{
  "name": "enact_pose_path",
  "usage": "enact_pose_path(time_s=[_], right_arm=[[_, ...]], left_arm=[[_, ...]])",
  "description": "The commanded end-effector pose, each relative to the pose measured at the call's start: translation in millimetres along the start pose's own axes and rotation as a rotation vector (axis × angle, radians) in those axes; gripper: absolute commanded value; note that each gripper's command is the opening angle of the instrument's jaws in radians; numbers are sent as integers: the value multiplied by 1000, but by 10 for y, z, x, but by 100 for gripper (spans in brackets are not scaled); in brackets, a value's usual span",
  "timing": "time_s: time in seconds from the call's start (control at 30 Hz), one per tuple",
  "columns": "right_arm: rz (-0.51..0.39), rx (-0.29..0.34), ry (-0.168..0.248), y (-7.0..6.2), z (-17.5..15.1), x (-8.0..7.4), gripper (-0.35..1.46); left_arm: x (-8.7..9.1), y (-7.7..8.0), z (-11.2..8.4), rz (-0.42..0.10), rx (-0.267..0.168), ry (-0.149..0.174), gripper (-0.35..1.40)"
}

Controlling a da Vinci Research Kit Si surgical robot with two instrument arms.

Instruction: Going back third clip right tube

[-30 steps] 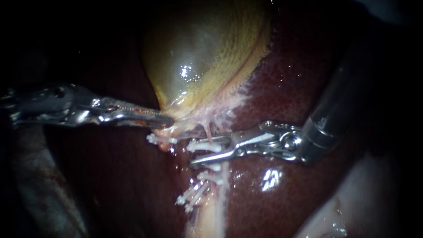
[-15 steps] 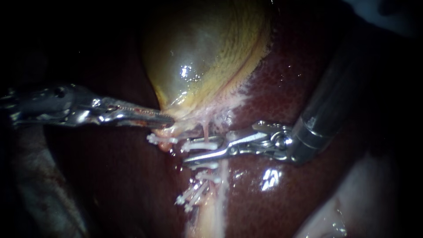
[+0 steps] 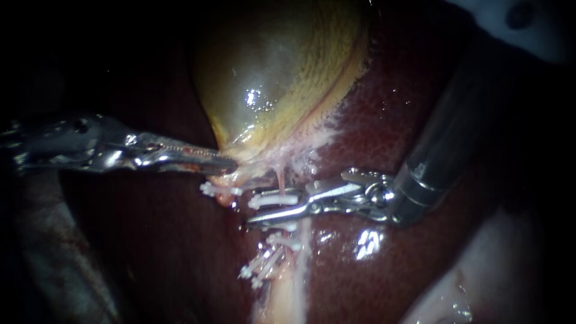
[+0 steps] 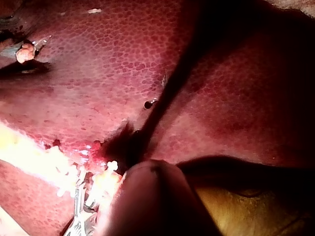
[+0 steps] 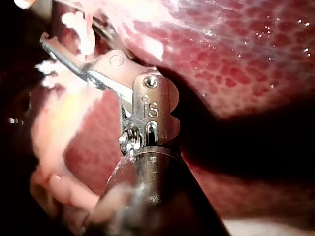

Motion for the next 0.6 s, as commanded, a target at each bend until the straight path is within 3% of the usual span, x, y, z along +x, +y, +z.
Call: enact_pose_path(time_s=[0.03, 0.27, 0.6], right_arm=[[0, -5, 3, 0, -4, 1, 47], [2, -11, 5, -2, -17, 4, 46], [-60, -1, -10, -19, -41, 12, 45]], left_arm=[[0, 0, 0, 0, 0, 0, -35], [0, 0, 0, 0, 0, 0, -35], [0, 0, 0, 0, 0, 0, -35]])
